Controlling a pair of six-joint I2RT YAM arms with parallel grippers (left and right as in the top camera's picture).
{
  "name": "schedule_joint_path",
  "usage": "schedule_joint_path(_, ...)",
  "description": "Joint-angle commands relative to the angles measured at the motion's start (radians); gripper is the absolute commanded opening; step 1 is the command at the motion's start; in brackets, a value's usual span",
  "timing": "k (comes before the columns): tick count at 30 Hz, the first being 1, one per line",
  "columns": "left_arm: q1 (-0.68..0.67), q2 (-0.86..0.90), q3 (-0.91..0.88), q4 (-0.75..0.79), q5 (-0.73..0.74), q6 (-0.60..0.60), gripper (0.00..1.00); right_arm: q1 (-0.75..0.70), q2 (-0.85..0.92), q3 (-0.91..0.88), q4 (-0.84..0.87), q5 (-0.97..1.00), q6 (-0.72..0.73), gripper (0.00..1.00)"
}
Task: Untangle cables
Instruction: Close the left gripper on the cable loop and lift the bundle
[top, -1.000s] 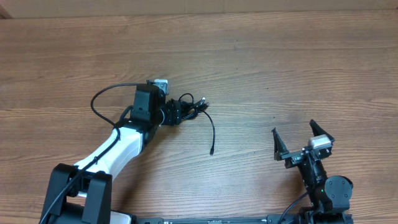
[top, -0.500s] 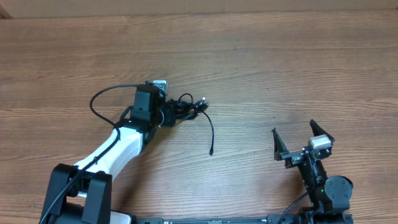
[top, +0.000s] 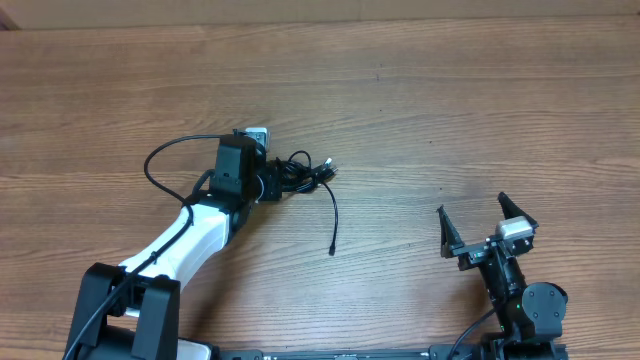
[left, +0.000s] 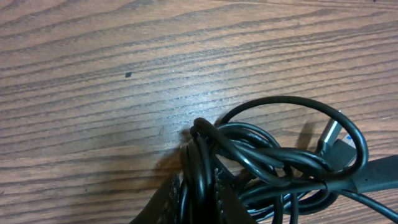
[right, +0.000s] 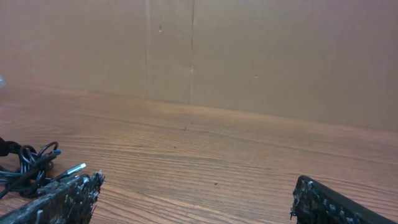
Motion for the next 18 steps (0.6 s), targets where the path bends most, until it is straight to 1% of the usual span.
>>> schedule_joint_path(1, -0.006, 0.006, 0.023, 0.007, 0.019, -0.055, 0.04, -0.003, -0.009, -0.01, 0.003, 0.005, 0.006, 1.0)
schedule_joint_path(2, -0.006, 0.003, 0.026, 0.005, 0.027, -0.079, 0.04, -0.003, -0.009, -0.01, 0.003, 0.005, 0.006, 1.0)
schedule_joint_path(5, -0.005, -0.014, 0.05, 0.011, 0.119, -0.166, 0.04, -0.003, -0.009, -0.01, 0.002, 0.005, 0.006, 1.0)
schedule_joint_path(8, -0.005, -0.04, 0.088, 0.011, 0.176, -0.29, 0.04, -0.003, -0.009, -0.01, 0.002, 0.005, 0.006, 1.0)
schedule_joint_path(13, -0.005, -0.093, 0.133, -0.008, 0.191, -0.466, 0.04, -0.003, -0.009, -0.01, 0.002, 0.005, 0.006, 1.0)
schedule_joint_path(18, -0.002, -0.153, 0.135, -0.018, 0.244, -0.605, 0.04, -0.003, -0.009, -0.01, 0.002, 0.005, 0.006, 1.0)
